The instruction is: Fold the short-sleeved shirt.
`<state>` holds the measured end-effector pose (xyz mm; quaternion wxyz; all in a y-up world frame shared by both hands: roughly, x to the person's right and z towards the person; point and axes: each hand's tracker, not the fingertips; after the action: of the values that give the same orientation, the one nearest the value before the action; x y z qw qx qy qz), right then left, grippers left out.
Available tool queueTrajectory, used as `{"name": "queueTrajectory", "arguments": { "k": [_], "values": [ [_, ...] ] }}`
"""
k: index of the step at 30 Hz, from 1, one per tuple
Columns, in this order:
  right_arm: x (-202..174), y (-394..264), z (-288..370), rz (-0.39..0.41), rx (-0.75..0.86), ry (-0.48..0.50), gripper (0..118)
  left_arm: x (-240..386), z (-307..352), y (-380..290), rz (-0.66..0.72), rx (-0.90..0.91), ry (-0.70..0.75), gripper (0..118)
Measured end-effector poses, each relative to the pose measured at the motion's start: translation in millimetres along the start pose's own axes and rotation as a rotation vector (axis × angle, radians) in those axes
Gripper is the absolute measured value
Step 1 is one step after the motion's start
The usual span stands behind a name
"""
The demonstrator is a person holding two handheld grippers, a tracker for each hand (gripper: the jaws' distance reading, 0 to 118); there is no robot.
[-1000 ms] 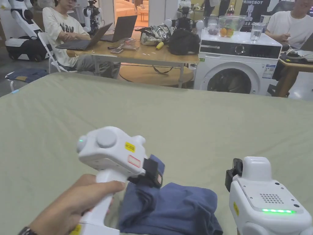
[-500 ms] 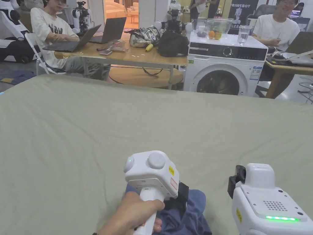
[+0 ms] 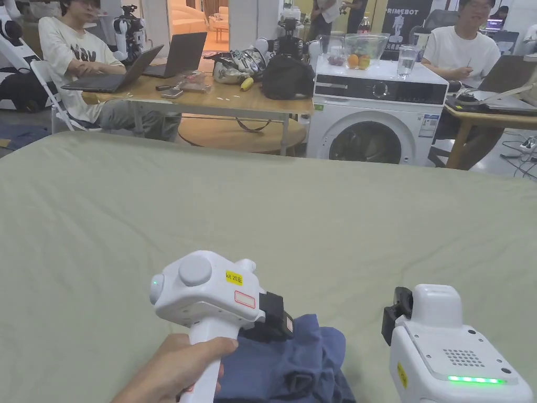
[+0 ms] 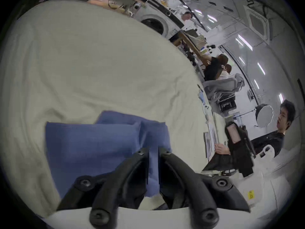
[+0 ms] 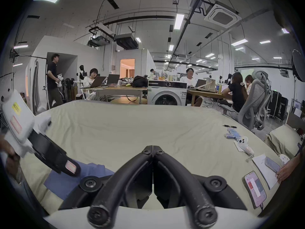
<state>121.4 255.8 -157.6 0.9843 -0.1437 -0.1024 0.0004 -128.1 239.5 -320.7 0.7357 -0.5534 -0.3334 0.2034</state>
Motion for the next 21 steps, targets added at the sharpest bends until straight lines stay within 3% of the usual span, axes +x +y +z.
{"name": "queueTrajectory", "arguments": {
  "k": [7,10,17,21],
  "values": [
    [1,-3,1,0.010,-0.005,-0.002,0,-9,-72,-21,0.005,-0.105,-0.155,3],
    [2,-3,1,0.012,-0.007,-0.002,0,-8,-87,-26,0.002,-0.110,-0.110,0],
    [-1,-3,-2,0.006,-0.003,-0.005,0,-7,-85,-24,0.003,-0.093,-0.087,0],
    [-4,-2,-4,0.002,0.009,-0.009,0,5,-49,-19,-0.056,-0.049,-0.060,0]
  ]
}}
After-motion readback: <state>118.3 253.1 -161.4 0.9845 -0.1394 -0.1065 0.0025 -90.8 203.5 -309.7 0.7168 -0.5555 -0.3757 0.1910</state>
